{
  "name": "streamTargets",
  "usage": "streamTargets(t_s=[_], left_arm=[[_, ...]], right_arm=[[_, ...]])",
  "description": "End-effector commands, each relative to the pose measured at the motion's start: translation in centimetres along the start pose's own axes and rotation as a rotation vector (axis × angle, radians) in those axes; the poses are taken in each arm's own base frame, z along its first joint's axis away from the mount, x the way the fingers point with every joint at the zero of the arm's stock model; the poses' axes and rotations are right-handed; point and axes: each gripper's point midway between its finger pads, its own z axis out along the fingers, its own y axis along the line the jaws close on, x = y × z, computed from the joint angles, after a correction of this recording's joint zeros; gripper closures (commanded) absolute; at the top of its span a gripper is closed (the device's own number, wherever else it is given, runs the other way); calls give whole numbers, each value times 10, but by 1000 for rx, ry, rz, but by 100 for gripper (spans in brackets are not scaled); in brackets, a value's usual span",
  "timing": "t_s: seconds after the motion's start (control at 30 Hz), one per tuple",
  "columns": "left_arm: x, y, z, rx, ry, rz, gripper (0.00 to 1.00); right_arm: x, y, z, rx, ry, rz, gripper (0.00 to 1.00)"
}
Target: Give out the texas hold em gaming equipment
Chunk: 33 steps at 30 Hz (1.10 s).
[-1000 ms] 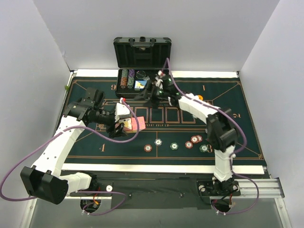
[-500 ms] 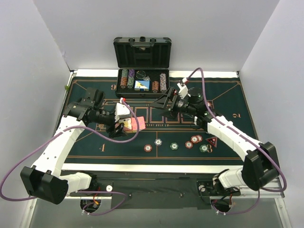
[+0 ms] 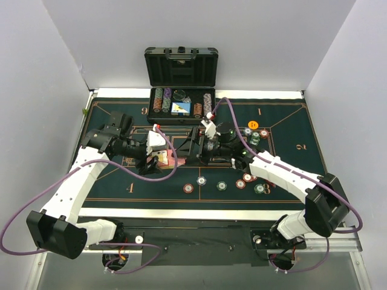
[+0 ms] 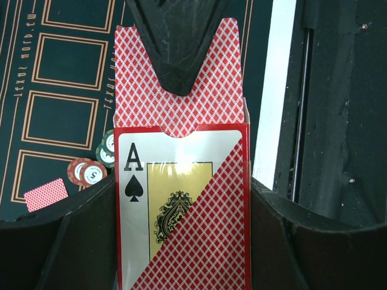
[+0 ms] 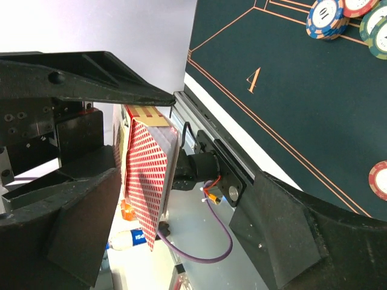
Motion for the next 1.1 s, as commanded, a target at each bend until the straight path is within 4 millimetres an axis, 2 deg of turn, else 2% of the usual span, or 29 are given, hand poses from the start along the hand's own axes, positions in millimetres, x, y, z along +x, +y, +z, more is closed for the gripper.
streamTargets(t_s=[0.0, 0.23, 0.47, 0.73, 1.07], left_arm=[[-19, 5, -3, -8, -63, 67, 86], [-23, 7, -4, -11, -72, 67, 86], [-26, 8, -4, -13, -79, 70, 86], [-31, 10, -5, -17, -91, 72, 86], [-32, 10, -5, -17, -93, 70, 86]], right_arm=[[-12, 22, 1, -61, -44, -25, 15], [-5, 13, 5, -50, -26, -5, 27], [-4, 6, -2, -35, -31, -2, 36], [-11, -2, -11, -21, -52, 16, 44], [-26, -2, -27, -26, -95, 23, 52]])
